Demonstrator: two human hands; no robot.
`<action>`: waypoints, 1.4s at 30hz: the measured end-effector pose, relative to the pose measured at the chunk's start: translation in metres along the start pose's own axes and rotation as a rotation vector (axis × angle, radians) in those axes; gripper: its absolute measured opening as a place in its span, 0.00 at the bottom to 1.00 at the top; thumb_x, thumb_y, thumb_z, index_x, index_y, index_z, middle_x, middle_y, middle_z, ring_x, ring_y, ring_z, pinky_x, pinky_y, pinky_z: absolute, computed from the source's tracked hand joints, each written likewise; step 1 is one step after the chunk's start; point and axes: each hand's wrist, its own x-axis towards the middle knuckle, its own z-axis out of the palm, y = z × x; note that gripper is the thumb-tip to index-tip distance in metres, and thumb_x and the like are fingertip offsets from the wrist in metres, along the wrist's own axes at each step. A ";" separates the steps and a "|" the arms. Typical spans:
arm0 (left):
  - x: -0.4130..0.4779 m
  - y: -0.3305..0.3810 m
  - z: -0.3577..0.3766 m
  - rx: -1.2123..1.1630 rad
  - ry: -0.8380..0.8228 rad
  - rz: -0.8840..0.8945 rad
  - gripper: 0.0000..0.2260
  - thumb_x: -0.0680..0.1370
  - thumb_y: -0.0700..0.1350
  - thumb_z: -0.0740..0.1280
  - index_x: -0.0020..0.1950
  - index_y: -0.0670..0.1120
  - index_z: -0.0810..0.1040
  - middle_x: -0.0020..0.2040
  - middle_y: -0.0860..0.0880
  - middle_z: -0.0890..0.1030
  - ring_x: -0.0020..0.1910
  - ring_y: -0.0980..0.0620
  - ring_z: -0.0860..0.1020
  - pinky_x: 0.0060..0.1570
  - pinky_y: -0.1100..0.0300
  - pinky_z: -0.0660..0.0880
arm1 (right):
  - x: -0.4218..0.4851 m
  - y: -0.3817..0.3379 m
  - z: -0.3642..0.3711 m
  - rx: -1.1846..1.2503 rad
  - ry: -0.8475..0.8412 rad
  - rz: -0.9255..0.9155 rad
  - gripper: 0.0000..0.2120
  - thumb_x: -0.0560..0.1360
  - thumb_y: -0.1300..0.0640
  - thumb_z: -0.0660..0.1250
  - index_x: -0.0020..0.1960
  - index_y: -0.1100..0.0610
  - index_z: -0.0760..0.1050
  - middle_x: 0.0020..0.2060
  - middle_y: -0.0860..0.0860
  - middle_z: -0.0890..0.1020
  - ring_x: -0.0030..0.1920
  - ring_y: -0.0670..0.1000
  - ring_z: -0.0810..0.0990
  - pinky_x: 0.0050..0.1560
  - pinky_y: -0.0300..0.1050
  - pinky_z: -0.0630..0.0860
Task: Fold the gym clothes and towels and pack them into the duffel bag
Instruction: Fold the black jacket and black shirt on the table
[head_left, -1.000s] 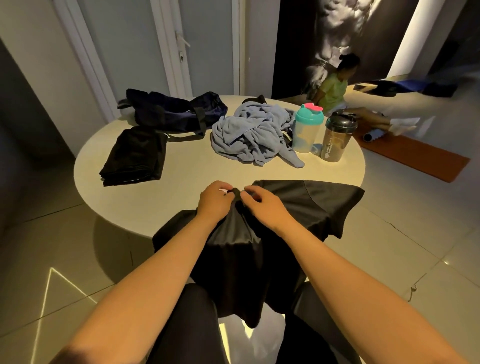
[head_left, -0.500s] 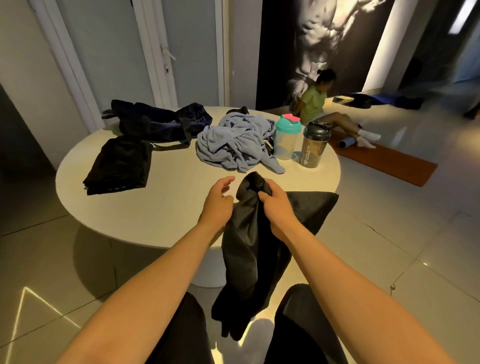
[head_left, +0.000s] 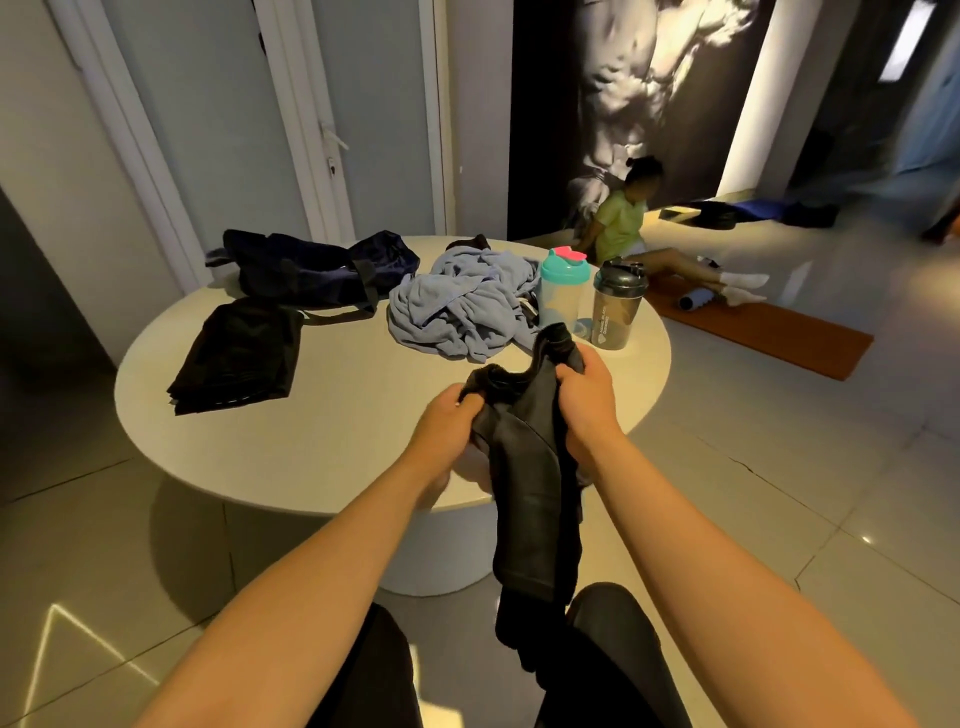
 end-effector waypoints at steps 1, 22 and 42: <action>0.000 0.005 -0.008 -0.086 0.051 0.001 0.09 0.82 0.49 0.63 0.56 0.50 0.81 0.51 0.46 0.86 0.54 0.45 0.83 0.57 0.47 0.80 | 0.001 0.000 0.000 -0.067 0.036 -0.041 0.14 0.79 0.66 0.58 0.59 0.53 0.75 0.53 0.52 0.81 0.50 0.49 0.79 0.53 0.46 0.76; 0.049 0.031 -0.124 1.232 0.659 0.183 0.16 0.84 0.58 0.57 0.51 0.50 0.79 0.50 0.47 0.82 0.52 0.42 0.78 0.53 0.48 0.65 | 0.030 0.037 0.105 -0.722 0.007 -0.116 0.22 0.84 0.45 0.54 0.75 0.51 0.63 0.68 0.61 0.66 0.67 0.64 0.66 0.64 0.56 0.65; 0.051 -0.032 -0.080 1.227 0.085 0.267 0.13 0.80 0.53 0.62 0.63 0.55 0.76 0.58 0.51 0.76 0.61 0.46 0.72 0.59 0.49 0.67 | 0.081 0.105 0.072 -0.944 -0.157 -0.255 0.09 0.80 0.61 0.59 0.58 0.59 0.74 0.50 0.54 0.69 0.53 0.59 0.70 0.45 0.46 0.63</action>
